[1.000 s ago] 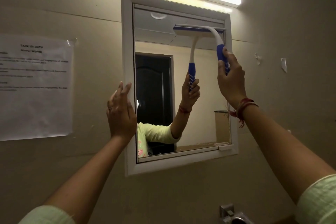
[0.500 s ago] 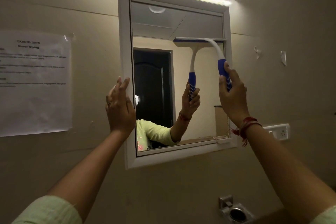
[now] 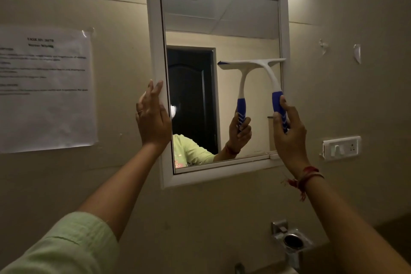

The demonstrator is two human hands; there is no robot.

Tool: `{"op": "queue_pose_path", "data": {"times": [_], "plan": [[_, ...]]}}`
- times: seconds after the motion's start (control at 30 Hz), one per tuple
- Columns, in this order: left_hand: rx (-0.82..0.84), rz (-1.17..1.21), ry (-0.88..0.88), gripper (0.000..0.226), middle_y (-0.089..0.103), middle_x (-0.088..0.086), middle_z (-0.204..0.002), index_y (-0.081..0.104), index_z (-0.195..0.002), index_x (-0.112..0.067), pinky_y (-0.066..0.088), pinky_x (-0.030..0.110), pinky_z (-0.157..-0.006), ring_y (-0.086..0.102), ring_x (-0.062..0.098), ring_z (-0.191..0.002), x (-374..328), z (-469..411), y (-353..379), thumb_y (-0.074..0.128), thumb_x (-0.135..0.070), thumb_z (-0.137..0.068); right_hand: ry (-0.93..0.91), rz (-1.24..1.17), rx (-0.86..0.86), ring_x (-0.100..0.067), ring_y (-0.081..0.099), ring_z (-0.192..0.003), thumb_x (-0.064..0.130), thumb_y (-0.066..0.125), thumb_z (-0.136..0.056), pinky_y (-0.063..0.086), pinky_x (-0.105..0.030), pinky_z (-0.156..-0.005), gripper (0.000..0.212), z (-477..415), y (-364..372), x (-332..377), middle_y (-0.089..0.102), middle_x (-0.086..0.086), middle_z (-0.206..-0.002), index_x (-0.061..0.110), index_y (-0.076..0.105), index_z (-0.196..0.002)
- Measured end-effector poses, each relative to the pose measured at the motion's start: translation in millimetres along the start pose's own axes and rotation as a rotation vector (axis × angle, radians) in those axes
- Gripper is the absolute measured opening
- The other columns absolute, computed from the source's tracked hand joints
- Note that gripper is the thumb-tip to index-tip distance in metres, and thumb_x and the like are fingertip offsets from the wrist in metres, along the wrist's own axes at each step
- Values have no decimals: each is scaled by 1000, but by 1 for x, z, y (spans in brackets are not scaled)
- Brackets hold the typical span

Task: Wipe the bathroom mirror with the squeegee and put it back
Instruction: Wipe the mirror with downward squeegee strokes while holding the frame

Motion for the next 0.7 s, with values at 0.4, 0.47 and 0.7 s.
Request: {"op": "queue_pose_path", "data": {"times": [0.4,0.47,0.7], "plan": [[-14,-31,10,46,37,8,-146,39,-136,-19,26,32,-104,37,27,-130,1,-1,0,32,-10,-92,79,-35,52,1,55,-75,22,43,-93,49,-6,-67,42,56,-10,-18,51,-1,-110,21,37,-135],[-18,-36,15,47,38,8,-146,40,-136,-18,25,30,-104,37,27,-130,0,0,0,32,-8,-91,88,-41,53,6,56,-78,20,44,-93,48,-5,-68,43,66,-11,-21,52,-3,-111,21,37,-135],[10,-25,16,47,33,9,-148,37,-137,-17,19,24,-107,34,22,-134,1,-1,1,30,-8,-91,113,-43,89,2,56,-72,22,45,-92,47,-5,-64,46,100,-16,-32,55,-15,-112,19,36,-136]]}}
Point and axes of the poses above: each hand's wrist, its own z-axis away from the middle knuckle, its own y-axis out of the palm, x = y × z, the point moved 3 cm from there along -z, towards the middle knuckle
